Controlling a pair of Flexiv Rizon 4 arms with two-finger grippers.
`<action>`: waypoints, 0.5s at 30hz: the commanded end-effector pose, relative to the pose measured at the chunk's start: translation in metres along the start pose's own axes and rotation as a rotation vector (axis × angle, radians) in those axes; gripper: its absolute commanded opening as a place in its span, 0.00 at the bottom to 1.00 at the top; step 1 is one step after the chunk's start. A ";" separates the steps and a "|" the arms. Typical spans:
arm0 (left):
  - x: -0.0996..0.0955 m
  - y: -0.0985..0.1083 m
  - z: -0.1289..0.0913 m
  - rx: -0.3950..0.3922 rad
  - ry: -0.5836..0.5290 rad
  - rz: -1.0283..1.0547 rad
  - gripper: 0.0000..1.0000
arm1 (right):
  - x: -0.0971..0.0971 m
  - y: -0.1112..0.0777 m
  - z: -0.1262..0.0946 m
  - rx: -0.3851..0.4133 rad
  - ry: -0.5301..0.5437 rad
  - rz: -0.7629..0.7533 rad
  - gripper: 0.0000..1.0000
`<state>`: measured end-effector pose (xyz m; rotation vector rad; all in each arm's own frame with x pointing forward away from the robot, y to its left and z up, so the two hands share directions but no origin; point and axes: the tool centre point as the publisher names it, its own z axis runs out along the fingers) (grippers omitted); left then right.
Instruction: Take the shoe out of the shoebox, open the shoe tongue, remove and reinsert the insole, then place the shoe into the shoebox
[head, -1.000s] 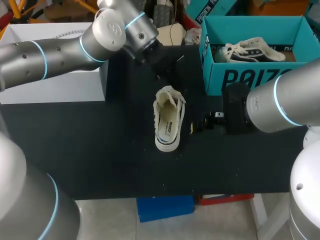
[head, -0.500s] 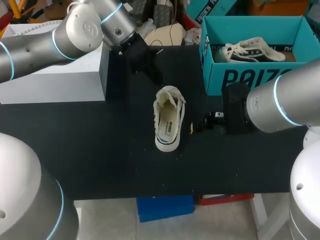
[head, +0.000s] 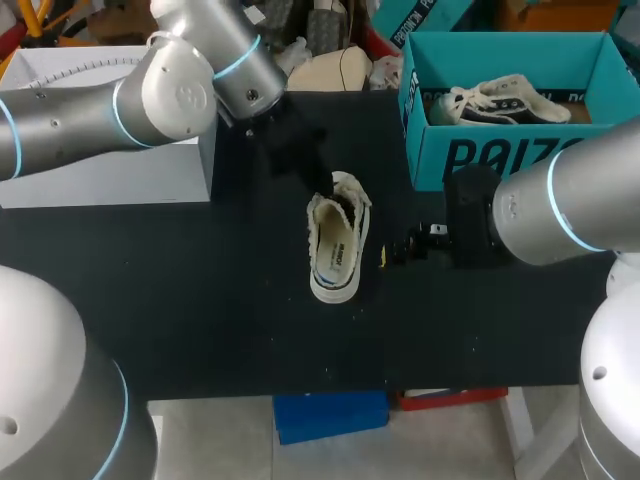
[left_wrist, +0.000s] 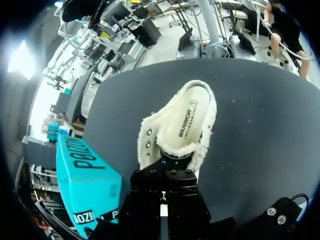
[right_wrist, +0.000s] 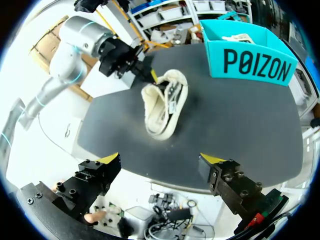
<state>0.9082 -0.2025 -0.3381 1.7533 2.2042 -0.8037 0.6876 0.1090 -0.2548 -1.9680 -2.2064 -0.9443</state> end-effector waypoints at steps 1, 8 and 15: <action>0.003 -0.007 0.008 0.006 -0.001 0.002 0.00 | 0.001 0.000 0.000 0.000 -0.003 0.000 1.00; 0.005 -0.022 -0.011 0.020 0.031 -0.015 0.00 | 0.001 0.000 0.000 0.000 -0.003 0.000 1.00; 0.017 -0.043 -0.039 0.043 0.106 -0.108 0.40 | 0.001 0.001 -0.002 -0.010 0.003 -0.015 1.00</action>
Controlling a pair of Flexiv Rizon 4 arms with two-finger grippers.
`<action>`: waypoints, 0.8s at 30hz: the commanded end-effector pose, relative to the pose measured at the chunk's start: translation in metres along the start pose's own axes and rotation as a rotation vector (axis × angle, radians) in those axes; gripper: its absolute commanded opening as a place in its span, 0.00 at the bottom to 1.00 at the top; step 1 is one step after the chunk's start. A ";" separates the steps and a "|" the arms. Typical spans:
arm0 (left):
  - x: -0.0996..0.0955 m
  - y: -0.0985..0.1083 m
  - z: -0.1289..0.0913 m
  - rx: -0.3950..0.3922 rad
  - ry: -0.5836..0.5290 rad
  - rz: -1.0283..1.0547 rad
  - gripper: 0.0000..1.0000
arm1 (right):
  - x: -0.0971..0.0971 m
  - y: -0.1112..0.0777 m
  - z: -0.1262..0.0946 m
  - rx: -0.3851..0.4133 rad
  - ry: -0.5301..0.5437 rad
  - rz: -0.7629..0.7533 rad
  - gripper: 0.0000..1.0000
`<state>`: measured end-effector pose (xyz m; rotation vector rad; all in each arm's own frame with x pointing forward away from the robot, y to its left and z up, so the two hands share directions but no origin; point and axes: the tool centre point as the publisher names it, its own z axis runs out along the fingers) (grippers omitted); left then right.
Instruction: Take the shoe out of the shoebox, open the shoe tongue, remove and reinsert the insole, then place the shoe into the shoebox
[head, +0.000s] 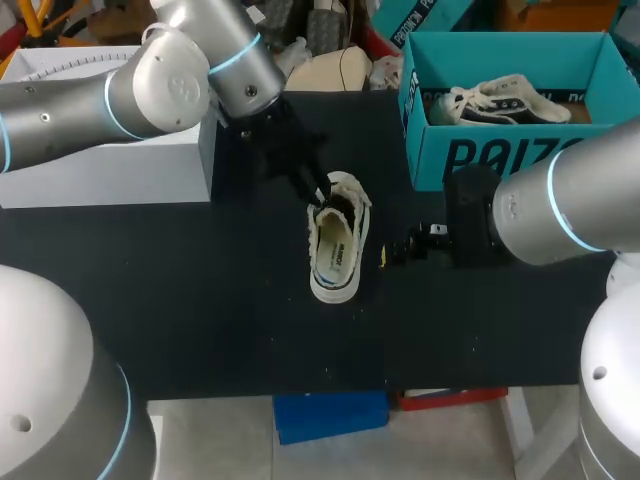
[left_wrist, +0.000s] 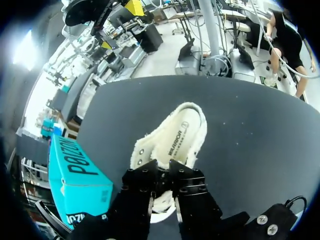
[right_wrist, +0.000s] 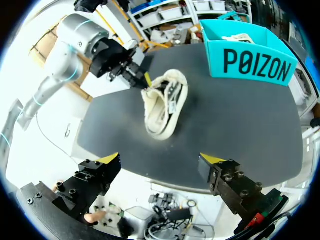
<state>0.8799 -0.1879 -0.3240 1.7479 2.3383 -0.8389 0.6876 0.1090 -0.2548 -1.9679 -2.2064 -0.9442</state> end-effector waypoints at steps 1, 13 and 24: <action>0.010 -0.018 -0.026 -0.002 0.037 -0.039 0.43 | 0.001 0.003 -0.004 -0.008 0.005 -0.033 1.00; 0.055 -0.045 -0.036 0.049 0.049 -0.131 0.58 | -0.003 0.027 -0.011 0.173 -0.050 -0.098 1.00; 0.088 -0.052 -0.041 0.044 0.087 -0.256 0.79 | -0.011 0.036 -0.009 0.289 -0.155 -0.044 1.00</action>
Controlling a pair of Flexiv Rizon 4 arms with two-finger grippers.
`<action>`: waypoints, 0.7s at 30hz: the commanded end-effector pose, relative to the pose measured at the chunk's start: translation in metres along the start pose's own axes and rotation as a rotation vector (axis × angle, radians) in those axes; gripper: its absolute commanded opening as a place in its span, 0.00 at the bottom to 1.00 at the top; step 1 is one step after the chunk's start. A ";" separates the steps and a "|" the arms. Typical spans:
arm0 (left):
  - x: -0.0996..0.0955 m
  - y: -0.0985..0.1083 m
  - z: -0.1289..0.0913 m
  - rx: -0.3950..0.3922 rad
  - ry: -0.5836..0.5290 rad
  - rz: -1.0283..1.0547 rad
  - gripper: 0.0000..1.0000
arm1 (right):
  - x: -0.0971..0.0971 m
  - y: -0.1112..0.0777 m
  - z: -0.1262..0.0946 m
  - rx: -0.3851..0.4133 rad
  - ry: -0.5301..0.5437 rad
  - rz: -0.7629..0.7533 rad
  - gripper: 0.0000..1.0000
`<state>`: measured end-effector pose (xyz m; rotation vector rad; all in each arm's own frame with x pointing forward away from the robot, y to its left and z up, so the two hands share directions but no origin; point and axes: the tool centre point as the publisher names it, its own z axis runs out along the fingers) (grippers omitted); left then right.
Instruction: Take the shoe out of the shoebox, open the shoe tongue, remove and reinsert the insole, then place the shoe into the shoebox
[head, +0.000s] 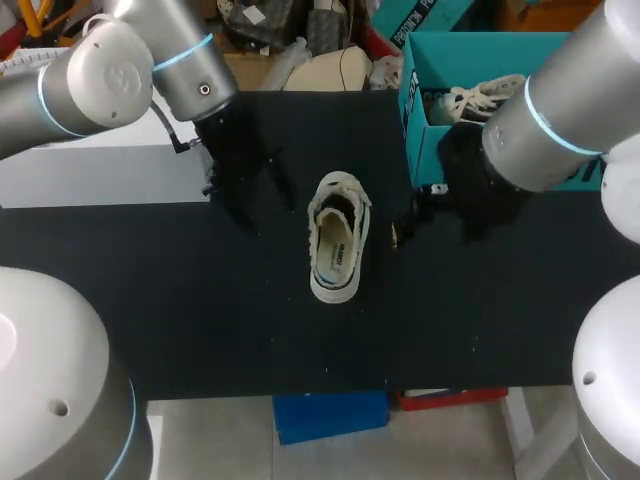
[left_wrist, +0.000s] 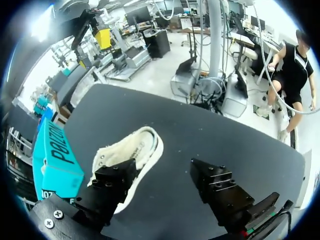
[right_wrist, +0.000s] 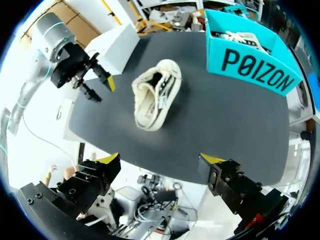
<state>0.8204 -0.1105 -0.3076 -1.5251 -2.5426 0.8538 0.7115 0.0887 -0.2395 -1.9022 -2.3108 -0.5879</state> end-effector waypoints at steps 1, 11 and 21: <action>0.013 -0.004 -0.003 -0.018 0.001 -0.033 0.81 | 0.004 0.010 0.001 0.085 -0.064 0.021 1.00; 0.030 -0.006 -0.008 -0.048 0.052 -0.086 1.00 | 0.001 0.013 0.000 0.125 -0.115 0.055 1.00; 0.030 -0.006 -0.008 -0.048 0.052 -0.086 1.00 | 0.001 0.013 0.000 0.125 -0.115 0.055 1.00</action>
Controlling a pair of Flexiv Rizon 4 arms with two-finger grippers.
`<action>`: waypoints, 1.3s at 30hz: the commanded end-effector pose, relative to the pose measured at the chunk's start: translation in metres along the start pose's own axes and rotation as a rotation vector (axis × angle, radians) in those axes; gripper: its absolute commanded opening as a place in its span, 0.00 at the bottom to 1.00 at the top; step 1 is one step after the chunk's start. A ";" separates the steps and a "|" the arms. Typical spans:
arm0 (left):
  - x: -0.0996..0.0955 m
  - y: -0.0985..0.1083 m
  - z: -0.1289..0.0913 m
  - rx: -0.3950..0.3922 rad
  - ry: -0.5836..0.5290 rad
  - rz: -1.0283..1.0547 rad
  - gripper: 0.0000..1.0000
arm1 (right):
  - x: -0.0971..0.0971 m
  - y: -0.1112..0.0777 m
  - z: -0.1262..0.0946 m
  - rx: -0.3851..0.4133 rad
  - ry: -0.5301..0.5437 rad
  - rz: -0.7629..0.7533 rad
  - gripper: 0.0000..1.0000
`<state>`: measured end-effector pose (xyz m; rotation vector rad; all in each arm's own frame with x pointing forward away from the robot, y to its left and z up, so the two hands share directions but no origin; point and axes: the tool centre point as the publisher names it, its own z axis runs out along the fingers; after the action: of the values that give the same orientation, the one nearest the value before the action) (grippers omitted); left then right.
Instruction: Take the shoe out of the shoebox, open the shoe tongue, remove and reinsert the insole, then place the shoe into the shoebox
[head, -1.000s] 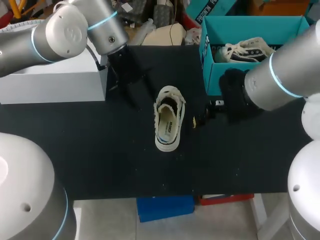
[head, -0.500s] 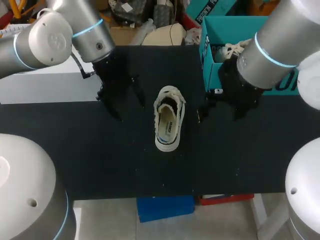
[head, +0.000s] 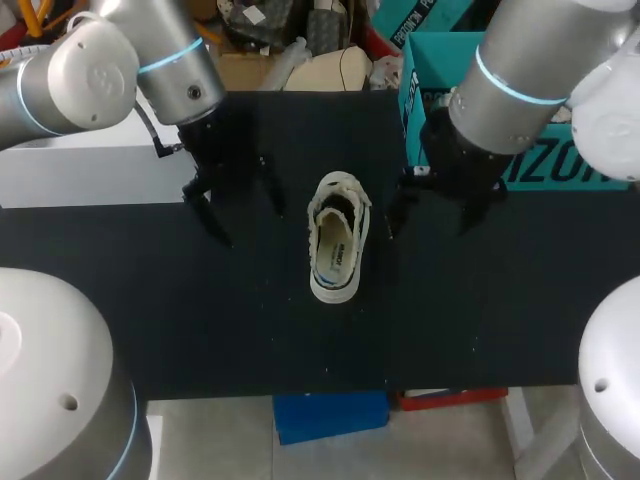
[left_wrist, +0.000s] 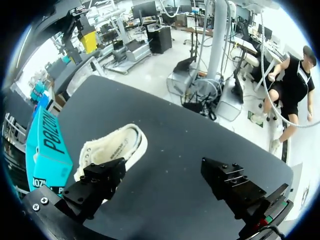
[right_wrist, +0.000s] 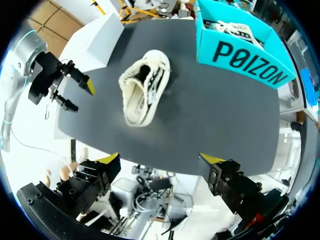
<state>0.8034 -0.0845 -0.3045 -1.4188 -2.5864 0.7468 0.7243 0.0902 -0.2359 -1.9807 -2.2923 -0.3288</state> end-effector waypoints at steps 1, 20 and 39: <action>0.000 -0.001 0.000 -0.005 0.003 -0.001 1.00 | 0.001 0.000 0.001 0.000 -0.002 0.001 1.00; -0.014 -0.012 0.004 -0.226 0.007 -0.076 1.00 | 0.001 0.000 0.001 0.000 -0.002 0.001 1.00; -0.019 -0.006 0.015 -0.342 0.154 0.217 1.00 | 0.001 0.000 0.001 0.000 -0.002 0.001 1.00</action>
<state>0.8031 -0.1056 -0.3113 -1.7960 -2.5572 0.2134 0.7241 0.0910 -0.2365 -1.9812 -2.2929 -0.3289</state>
